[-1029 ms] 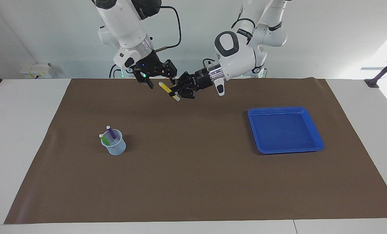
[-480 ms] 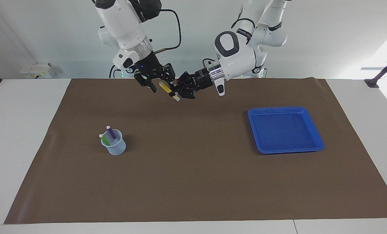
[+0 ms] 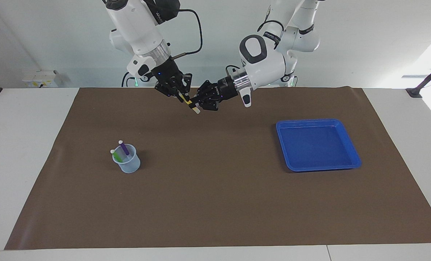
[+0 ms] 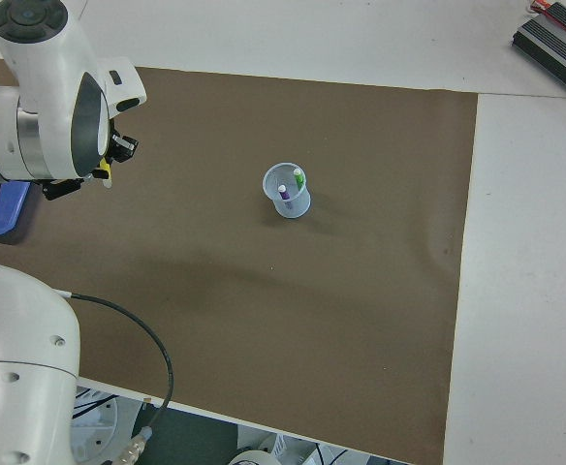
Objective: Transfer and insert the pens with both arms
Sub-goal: 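Grasp the yellow pen with the right gripper and open the left gripper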
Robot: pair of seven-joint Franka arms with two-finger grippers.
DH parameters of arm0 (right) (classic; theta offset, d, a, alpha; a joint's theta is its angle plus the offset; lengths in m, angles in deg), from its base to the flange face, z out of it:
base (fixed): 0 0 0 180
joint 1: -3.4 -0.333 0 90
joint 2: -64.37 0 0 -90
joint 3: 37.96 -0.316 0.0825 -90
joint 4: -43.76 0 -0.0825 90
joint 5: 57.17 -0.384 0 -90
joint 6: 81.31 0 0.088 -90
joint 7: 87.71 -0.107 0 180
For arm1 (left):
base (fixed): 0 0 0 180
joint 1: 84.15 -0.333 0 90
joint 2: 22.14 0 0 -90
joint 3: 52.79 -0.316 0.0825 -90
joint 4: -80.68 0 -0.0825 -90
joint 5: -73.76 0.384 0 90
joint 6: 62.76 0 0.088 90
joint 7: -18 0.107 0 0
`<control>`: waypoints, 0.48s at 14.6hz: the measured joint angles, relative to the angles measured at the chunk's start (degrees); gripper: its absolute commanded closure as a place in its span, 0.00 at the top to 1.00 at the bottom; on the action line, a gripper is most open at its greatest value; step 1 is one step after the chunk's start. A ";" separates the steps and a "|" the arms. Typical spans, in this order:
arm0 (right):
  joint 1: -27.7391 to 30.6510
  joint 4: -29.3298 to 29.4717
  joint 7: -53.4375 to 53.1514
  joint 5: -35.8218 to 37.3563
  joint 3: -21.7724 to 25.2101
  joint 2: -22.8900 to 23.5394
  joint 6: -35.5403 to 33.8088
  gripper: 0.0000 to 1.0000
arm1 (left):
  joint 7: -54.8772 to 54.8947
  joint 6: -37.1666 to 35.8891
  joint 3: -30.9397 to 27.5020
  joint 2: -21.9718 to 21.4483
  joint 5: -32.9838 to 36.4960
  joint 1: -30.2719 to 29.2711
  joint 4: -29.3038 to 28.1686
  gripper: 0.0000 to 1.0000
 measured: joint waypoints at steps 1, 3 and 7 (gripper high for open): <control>0.00 0.00 0.00 0.00 -0.01 0.00 0.04 0.00 | 0.10 0.03 0.00 0.00 -0.02 0.00 0.00 0.93; -0.01 0.00 0.00 -0.01 -0.10 0.00 0.38 0.00 | 0.56 1.03 0.05 -0.01 -0.06 0.06 0.03 1.00; 0.22 -0.01 0.03 0.01 -0.12 -0.01 1.01 0.00 | 0.88 8.73 0.16 0.00 -0.06 2.83 -0.17 1.00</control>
